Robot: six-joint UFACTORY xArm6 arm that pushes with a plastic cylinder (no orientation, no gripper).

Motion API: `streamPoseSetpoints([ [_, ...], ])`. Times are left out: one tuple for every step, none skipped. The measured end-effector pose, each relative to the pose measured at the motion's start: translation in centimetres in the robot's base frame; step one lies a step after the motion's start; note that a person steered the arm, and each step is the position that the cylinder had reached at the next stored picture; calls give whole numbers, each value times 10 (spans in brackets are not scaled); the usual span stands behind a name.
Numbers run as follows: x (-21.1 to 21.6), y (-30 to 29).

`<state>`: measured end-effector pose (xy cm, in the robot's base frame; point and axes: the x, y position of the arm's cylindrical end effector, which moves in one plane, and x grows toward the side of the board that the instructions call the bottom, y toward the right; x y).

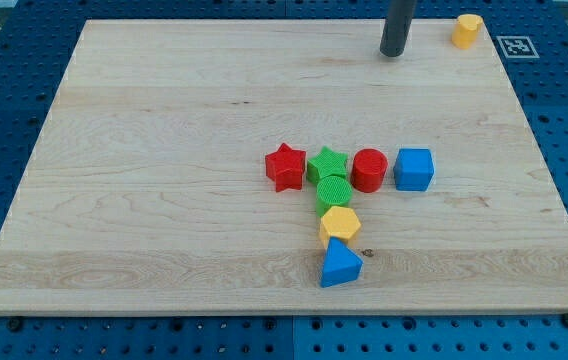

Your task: Move your arm towards center of the board

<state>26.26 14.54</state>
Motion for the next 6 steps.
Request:
streamPoseSetpoints([
  [0, -11],
  [2, -31],
  [15, -38],
  [24, -40],
  [30, -40],
  [37, -48],
])
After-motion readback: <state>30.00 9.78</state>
